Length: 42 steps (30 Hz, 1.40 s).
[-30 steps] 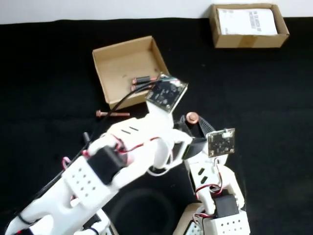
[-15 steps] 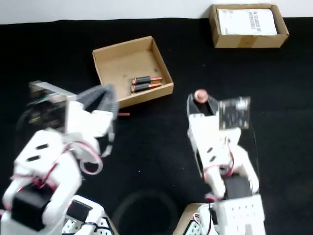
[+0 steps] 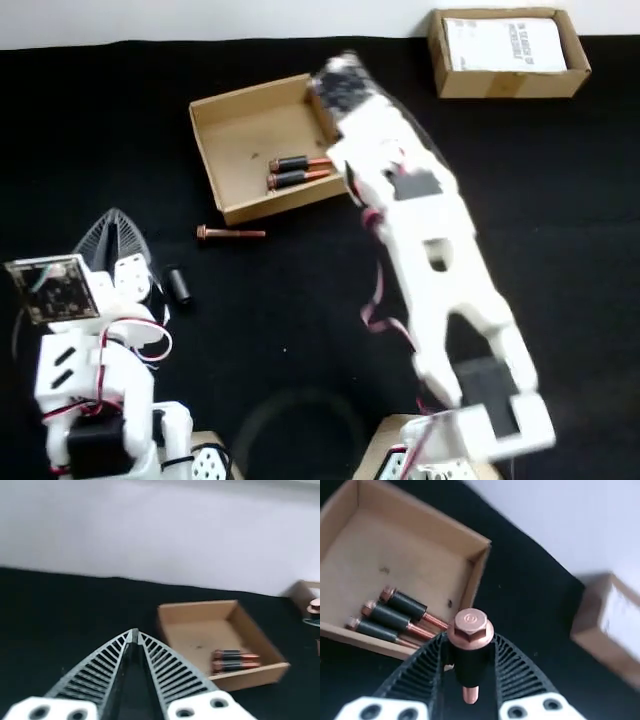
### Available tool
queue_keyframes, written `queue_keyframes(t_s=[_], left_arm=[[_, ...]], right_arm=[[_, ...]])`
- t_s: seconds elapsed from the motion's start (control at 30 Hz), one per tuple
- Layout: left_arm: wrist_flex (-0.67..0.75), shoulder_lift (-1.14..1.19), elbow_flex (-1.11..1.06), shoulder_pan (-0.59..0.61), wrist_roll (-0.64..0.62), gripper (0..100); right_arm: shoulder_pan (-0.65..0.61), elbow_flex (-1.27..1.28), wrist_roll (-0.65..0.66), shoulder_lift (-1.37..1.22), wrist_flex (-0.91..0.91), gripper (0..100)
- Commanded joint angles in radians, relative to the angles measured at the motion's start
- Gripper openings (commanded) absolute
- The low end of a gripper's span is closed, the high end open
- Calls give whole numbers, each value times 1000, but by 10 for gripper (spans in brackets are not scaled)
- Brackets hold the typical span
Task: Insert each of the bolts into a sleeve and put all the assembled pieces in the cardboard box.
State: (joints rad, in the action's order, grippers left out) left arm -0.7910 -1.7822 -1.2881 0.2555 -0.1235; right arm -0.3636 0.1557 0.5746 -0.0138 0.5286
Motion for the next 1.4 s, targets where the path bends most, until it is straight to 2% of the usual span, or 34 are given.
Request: queue_keyframes(t_s=[0.0, 0.1, 0.27, 0.43, 0.53, 0.7, 0.8, 0.87, 1.0, 1.17, 1.3, 1.37], left_arm=[[41, -39, -110, 97, 3, 9], [41, -22, -139, 150, -14, 9], [40, -22, -242, 170, -176, 9], [40, -22, -331, 168, -290, 9], [41, -22, -390, 163, -302, 9], [37, -22, -407, 165, -302, 13], [35, -22, -407, 165, -302, 13], [35, -22, -407, 162, -302, 13], [35, -22, -407, 162, -302, 13], [40, -22, -407, 182, -301, 13], [52, -22, -407, 328, -301, 13], [69, -22, -407, 430, -299, 13]], right_arm=[[-36, -209, 192, -147, 2, 6], [-67, -297, 350, -259, -1, 6], [-101, -403, 505, -420, -2, 6], [-107, -415, 509, -501, -2, 7], [-119, -414, 509, -539, 5, 15], [-127, -423, 502, -541, 133, 171], [-139, -424, 479, -521, 185, 187], [-156, -424, 367, -478, 205, 163], [-194, -424, 34, -364, 272, 108], [-286, -418, -304, -234, 492, 99], [-364, -418, -655, -202, 621, 99], [-381, -417, -787, -203, 636, 99]])
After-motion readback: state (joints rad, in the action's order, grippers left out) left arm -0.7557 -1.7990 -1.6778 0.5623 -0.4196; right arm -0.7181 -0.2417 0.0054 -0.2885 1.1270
